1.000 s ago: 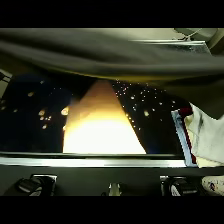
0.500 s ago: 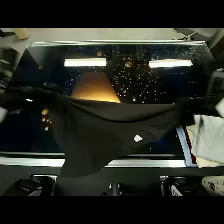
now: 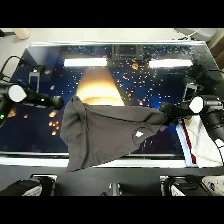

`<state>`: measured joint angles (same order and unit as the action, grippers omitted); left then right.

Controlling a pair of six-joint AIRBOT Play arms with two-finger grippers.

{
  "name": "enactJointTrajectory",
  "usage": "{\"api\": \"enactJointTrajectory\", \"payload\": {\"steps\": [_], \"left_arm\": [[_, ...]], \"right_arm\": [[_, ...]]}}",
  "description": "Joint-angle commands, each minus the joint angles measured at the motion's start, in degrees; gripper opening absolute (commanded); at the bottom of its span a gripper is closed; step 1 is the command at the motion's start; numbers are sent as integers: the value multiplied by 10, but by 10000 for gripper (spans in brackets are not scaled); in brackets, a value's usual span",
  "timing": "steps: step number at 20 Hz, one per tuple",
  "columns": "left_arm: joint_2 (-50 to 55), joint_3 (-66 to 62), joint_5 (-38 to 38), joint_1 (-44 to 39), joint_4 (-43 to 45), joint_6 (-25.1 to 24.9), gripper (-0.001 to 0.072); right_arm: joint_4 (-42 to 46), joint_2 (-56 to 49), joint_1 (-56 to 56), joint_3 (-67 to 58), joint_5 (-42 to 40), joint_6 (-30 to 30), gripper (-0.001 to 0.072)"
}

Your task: Fold the shirts.

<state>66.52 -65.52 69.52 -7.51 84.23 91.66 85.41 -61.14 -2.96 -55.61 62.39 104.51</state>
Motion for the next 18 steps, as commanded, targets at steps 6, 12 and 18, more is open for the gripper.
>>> {"api": "enactJointTrajectory", "payload": {"steps": [6, 12, 18], "left_arm": [[-10, 256, 111, 34, -208, -63, 682], [-10, 349, 99, 34, -242, -97, 682], [-8, 392, 3, 15, -319, -104, 503]], "right_arm": [[-5, -3, 0, 2, 35, -24, 32], [-5, -3, 0, 2, 34, -24, 32], [-5, -3, 0, 2, 34, -24, 32]]}}
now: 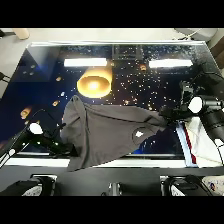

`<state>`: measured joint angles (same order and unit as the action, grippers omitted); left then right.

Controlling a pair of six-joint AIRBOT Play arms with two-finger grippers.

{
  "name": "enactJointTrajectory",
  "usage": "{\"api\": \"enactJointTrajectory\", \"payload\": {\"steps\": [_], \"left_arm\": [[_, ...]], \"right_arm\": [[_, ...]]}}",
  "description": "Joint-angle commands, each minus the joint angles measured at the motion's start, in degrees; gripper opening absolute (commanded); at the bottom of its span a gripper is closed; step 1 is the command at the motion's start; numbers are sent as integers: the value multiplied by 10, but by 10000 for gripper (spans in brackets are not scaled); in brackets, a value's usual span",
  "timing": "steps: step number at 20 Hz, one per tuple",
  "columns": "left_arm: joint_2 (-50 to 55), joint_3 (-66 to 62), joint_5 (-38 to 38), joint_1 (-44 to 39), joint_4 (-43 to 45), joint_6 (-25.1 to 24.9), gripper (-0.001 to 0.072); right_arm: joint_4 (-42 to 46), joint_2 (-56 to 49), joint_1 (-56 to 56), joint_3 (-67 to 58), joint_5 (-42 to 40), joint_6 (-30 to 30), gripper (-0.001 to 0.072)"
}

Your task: Fold the shirts.

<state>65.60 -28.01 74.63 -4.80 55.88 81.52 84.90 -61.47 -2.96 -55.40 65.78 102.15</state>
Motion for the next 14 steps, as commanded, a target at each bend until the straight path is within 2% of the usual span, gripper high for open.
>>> {"api": "enactJointTrajectory", "payload": {"steps": [1, 2, 3, 4, 6, 9, 12, 14], "left_arm": [[1, 17, -61, -22, -40, -1, 429], [1, 17, -70, -32, -43, -1, 286], [0, 14, -72, -40, -45, -7, 57], [-3, 6, -69, -45, -45, -25, 28], [-29, -35, -54, -42, -42, -56, 25], [-109, -162, -52, -22, -19, -54, 23], [-172, -383, -85, 17, -12, -36, 23], [-184, -572, -173, 50, -12, -29, 23]], "right_arm": [[0, 0, 0, 0, 1, 0, 32], [0, 0, 0, 0, 1, 0, 32], [0, 0, 0, 0, 1, 0, 32], [0, 0, 0, 0, 0, -9, 32], [1, 4, 0, -3, 5, -45, 32], [2, 35, 0, -44, 6, -63, 32], [2, 77, 0, -164, -3, -88, 31], [2, 108, 0, -279, -28, -95, 31]]}}
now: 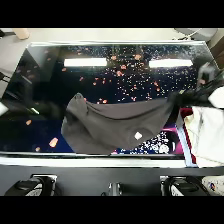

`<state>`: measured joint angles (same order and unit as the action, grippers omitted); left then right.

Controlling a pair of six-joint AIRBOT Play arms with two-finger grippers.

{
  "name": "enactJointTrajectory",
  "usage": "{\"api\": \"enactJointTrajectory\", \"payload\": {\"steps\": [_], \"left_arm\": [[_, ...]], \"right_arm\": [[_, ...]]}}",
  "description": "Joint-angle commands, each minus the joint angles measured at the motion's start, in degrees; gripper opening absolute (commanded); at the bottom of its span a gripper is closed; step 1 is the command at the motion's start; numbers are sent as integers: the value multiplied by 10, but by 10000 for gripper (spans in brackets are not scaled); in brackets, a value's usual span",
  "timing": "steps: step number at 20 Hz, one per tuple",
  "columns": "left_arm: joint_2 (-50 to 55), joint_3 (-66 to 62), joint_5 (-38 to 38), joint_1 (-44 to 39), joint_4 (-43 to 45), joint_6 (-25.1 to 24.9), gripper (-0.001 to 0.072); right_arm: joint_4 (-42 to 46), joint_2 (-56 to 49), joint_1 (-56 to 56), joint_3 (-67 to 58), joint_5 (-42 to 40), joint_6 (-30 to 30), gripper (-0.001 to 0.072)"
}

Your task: Fold the shirts.

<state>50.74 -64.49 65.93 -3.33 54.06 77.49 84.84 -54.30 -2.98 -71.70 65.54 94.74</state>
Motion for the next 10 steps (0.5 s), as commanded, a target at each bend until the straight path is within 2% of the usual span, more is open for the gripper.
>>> {"api": "enactJointTrajectory", "payload": {"steps": [1, 3, 5, 7, 10], "left_arm": [[-33, -289, -136, 52, 6, 12, 22], [-24, -417, -236, 87, 6, 12, 23], [-20, -481, -317, 113, 6, 12, 22], [-17, -490, -380, 127, 6, 23, 23], [11, -490, -420, 136, 5, 27, 23]], "right_arm": [[3, 52, 0, -174, -47, -21, 32], [2, 83, 0, -259, -78, 0, 31], [-2, 112, 0, -291, -75, 42, 31], [-2, 133, 0, -292, -29, 59, 31], [-4, 132, 0, -292, 70, 103, 31]]}}
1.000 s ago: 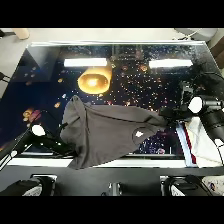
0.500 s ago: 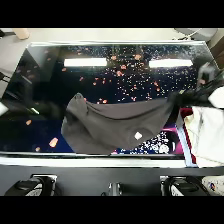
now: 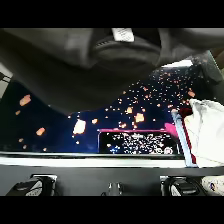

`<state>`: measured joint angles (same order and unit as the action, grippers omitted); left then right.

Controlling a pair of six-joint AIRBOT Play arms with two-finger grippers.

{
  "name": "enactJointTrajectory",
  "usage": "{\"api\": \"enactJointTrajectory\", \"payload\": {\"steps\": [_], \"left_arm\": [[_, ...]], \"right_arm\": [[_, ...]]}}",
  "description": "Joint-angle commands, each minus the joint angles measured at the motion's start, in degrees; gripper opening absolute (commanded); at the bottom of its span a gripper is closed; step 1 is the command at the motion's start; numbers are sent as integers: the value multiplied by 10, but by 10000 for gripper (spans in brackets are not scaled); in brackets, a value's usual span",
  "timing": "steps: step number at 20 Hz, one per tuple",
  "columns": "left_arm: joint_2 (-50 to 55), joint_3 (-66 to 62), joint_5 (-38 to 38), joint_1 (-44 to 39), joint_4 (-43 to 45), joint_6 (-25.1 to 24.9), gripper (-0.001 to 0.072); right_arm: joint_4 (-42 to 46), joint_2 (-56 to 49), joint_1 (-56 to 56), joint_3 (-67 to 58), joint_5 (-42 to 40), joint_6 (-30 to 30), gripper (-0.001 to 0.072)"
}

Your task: Fold the shirts.

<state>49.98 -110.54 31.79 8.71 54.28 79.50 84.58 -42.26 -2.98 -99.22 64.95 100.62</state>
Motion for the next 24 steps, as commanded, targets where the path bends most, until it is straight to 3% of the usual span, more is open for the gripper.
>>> {"api": "enactJointTrajectory", "payload": {"steps": [1, 5, 9, 12, 14, 15, 17, 19, 21, 22, 24], "left_arm": [[34, -30, -81, 16, 3, 7, 23], [131, -31, -93, 16, 1, 6, 23], [290, -31, -51, -35, 2, -38, 24], [434, -31, 63, -94, 2, -49, 24], [518, -31, 179, -128, 2, -11, 26], [553, -31, 233, -141, 4, 29, 66], [605, -31, 348, -153, 4, 116, 720], [619, -31, 486, -136, 4, 126, 720], [601, -22, 626, -110, 44, 97, 686], [572, 3, 653, -99, 75, 92, 654], [461, 128, 612, -81, 142, 92, 654]], "right_arm": [[-9, 5, 0, -16, 104, 59, 31], [-121, -74, 0, 1, 192, 75, 31], [-148, -193, 0, 94, 134, 75, 32], [-127, -284, 0, 170, 59, 97, 31], [-126, -341, 0, 198, 37, 108, 31], [-123, -367, 0, 202, 40, 108, 31], [-117, -401, 0, 202, 50, 103, 31], [-108, -409, 0, 202, 52, 83, 31], [-92, -406, 0, 202, 62, 61, 32], [-82, -405, 0, 202, 75, 45, 32], [-58, -405, 0, 202, 104, 19, 32]]}}
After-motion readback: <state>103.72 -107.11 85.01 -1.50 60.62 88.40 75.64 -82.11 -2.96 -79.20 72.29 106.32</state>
